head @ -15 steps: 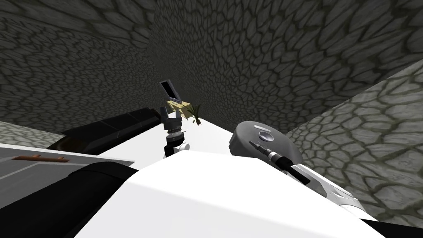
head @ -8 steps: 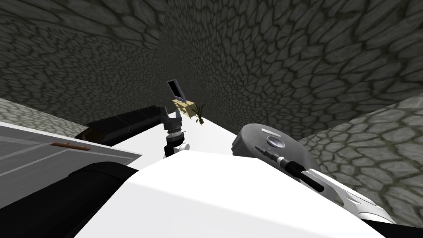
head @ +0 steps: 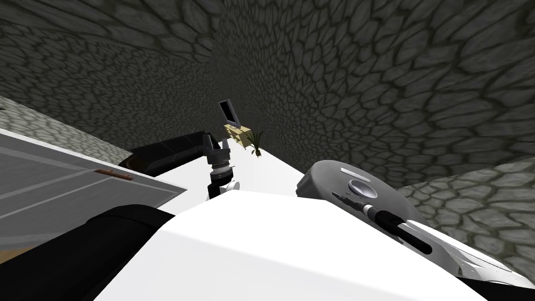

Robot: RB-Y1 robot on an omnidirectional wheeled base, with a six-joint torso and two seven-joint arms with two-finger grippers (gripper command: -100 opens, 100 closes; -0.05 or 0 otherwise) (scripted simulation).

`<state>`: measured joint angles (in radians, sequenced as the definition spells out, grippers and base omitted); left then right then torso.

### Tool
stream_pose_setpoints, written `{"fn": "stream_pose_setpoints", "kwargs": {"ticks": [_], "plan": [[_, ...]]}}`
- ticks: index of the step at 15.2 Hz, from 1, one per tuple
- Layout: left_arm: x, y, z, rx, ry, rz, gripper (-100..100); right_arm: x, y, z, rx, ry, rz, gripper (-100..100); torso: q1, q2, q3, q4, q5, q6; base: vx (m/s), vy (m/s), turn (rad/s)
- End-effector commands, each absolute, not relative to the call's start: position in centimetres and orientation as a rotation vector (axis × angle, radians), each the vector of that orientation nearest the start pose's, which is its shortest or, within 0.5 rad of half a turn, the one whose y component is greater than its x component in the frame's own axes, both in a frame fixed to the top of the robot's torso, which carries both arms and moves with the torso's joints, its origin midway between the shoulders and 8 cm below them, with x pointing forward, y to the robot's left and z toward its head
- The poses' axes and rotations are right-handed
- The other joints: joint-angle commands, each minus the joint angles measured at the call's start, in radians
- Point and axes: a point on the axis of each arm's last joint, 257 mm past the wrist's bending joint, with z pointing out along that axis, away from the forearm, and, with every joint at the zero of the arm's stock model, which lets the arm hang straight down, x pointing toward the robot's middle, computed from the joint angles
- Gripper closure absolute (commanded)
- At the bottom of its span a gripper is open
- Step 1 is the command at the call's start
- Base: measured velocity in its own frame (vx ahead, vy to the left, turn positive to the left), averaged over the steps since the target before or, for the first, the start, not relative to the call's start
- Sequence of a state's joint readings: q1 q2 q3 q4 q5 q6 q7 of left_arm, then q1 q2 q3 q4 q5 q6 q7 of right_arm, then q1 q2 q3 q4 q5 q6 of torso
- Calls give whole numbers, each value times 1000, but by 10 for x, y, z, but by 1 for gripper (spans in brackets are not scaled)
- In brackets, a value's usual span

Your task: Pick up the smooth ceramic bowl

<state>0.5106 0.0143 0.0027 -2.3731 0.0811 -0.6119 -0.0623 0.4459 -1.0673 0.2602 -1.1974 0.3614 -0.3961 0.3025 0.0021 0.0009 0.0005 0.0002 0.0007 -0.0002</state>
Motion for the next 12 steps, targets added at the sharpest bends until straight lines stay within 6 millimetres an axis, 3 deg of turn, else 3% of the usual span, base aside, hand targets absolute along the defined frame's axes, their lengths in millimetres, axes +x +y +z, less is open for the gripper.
{"fn": "stream_pose_setpoints", "kwargs": {"ticks": [1, 2, 3, 4, 8, 9, 10, 11, 12], "plan": [[300, 282, 80, -519, 450, -1328, 0, 250, -568, -421, -151, 2367, -31, -100, 0, 0, 0, 0, 0, 0, 48, 25, 171], [300, 282, 80, -519, 450, -1328, 0, 250, -568, -421, -151, 2367, -31, -100, 0, 0, 0, 0, 0, 0, 41, 15, 60], [300, 282, 80, -519, 450, -1328, 0, 237, -587, -423, -185, 2408, -88, -100, 0, 0, 0, 0, 0, 0, 47, 19, 156], [300, 282, 80, -519, 450, -1328, 0, 234, -591, -424, -180, 2414, -98, -100, 0, 0, 0, 0, 0, 0, 49, 18, 161], [300, 282, 80, -519, 450, -1328, 0, 170, -664, -429, -286, 2573, -312, -100, -2, -4, -2, -1, 0, -1, 100, -10, 288], [300, 282, 80, -519, 450, -1328, 0, 167, -668, -428, -281, 2578, -322, -100, -4, -6, -3, -1, -1, -1, 128, -44, 161], [300, 282, 80, -519, 450, -1328, 0, 150, -682, -429, -302, 2614, -363, -100, -4, -6, -4, -1, -1, 0, 109, -53, 114], [300, 282, 80, -519, 450, -1328, 0, 150, -682, -429, -302, 2614, -363, -100, -4, -6, -3, -1, -1, 0, 74, -59, 92], [300, 282, 80, -519, 450, -1328, 0, 135, -691, -431, -322, 2648, -394, -100, -5, -4, -3, -1, -1, 0, 55, -63, 105]]}}
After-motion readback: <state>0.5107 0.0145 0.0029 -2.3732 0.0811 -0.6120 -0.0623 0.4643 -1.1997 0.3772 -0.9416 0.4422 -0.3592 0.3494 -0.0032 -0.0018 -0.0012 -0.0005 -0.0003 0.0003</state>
